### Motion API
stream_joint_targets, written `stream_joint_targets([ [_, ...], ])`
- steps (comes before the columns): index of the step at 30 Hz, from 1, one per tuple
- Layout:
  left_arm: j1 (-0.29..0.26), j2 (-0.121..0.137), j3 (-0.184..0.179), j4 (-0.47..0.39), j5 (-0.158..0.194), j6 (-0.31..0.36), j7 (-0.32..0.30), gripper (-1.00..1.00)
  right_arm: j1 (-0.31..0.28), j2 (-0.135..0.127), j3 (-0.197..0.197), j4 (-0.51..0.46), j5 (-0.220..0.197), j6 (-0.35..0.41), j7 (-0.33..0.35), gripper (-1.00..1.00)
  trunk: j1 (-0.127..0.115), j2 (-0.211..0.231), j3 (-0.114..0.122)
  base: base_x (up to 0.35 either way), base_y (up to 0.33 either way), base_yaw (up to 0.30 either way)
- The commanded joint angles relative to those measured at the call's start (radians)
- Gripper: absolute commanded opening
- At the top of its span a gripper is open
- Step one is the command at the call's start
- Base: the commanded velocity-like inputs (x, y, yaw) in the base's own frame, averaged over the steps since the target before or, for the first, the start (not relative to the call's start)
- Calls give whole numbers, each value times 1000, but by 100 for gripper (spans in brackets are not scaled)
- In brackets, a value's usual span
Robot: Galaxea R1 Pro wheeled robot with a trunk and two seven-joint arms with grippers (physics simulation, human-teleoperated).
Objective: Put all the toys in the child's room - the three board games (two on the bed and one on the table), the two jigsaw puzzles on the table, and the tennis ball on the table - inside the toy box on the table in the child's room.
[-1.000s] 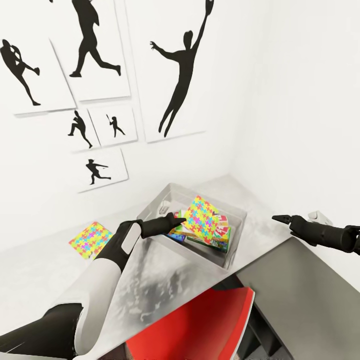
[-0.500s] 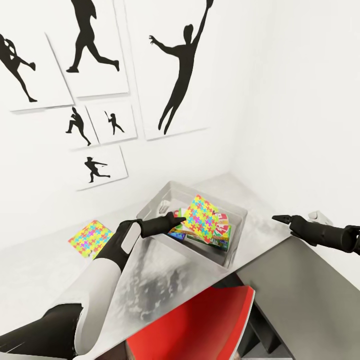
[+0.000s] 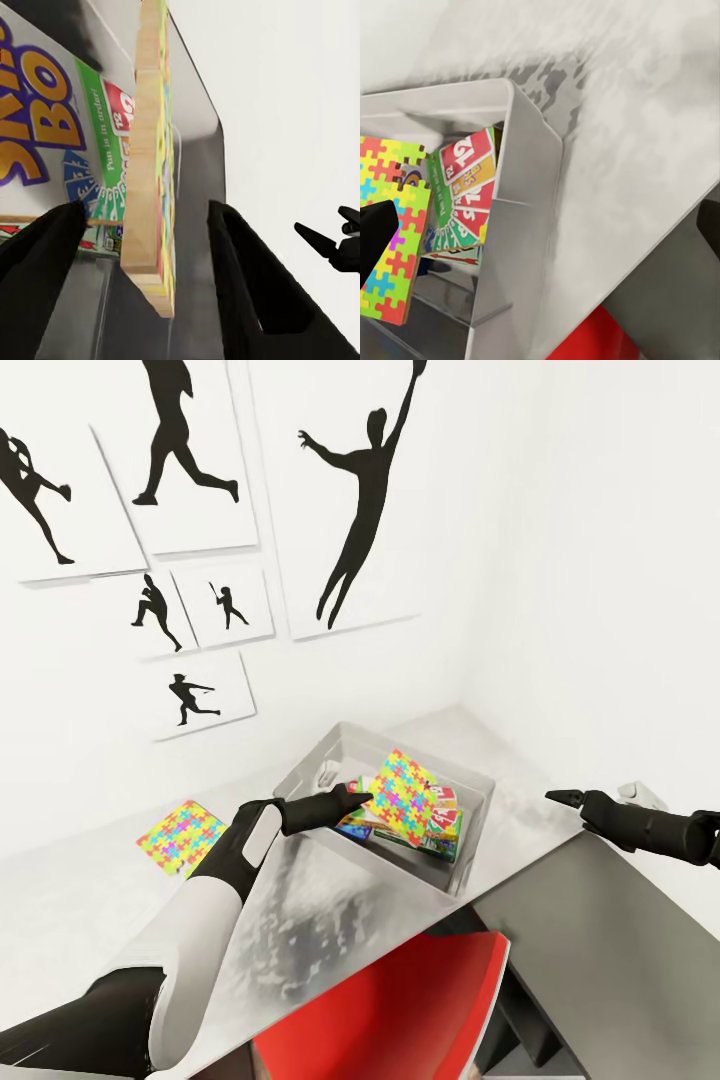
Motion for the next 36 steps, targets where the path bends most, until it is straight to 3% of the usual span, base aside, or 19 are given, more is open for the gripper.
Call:
stream_joint_targets([
  [1,-1,-1,6,0,-2,6,-3,100,-1,0,0,-1,-10,3,-10,100,1,-2,-2,0,0,0],
  [29,-1,-1,20,-123,1,81,-14,100,0,0,1,-1,-10,3,-10,100,1,-2,-2,0,0,0],
  [36,-1,-1,44,-131,82,135,-22,100,0,-1,-1,-1,-10,3,-10,100,1,-2,-2,0,0,0],
])
